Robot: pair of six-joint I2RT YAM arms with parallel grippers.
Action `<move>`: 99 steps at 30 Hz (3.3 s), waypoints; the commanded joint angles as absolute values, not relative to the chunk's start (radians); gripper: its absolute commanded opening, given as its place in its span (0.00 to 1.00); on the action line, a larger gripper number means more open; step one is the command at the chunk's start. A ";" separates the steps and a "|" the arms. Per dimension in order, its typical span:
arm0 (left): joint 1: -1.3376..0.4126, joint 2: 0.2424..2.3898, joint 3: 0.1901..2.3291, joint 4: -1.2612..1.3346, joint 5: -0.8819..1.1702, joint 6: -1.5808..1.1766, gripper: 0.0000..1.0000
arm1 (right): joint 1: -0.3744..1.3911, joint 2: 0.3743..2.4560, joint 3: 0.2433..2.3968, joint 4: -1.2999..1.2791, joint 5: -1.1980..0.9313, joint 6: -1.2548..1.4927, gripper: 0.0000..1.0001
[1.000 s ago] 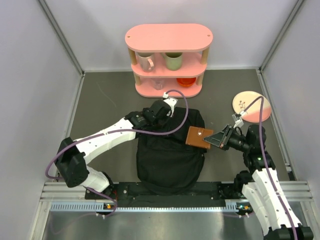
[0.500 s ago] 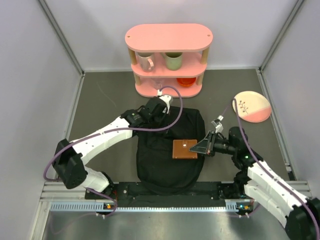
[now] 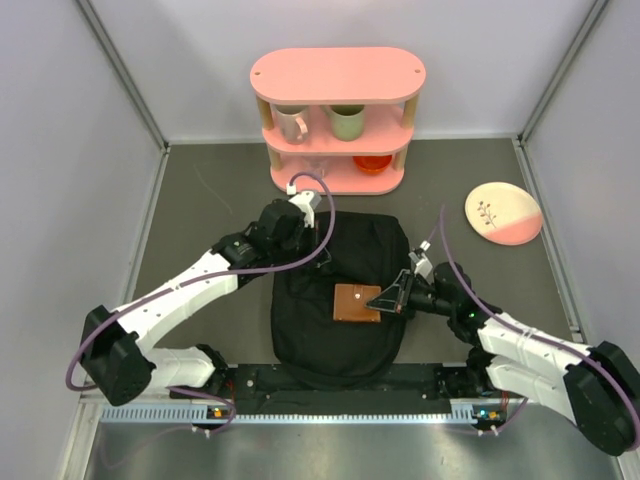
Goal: Pack the student bag
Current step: Place the personal item in the student bag.
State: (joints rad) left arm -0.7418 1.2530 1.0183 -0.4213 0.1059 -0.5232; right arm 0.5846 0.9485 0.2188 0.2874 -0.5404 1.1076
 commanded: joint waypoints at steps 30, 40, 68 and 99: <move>-0.687 1.183 0.936 -0.201 0.347 -0.680 0.00 | 1.011 1.206 0.190 0.943 0.381 1.520 0.00; -0.684 1.147 0.888 -0.268 0.291 -0.632 0.23 | 1.011 0.965 0.164 0.766 0.566 1.401 0.00; -0.686 1.086 0.887 -0.322 0.224 -0.583 0.76 | 1.107 1.377 0.313 1.157 0.624 1.319 0.00; -0.663 0.923 0.805 -0.408 0.049 -0.552 0.89 | 0.988 1.634 0.456 1.120 0.468 1.230 0.37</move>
State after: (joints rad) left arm -0.6701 0.9447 0.8024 -0.4202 0.0624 -0.5514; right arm 0.9936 1.6833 0.4648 1.0740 0.5686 1.2140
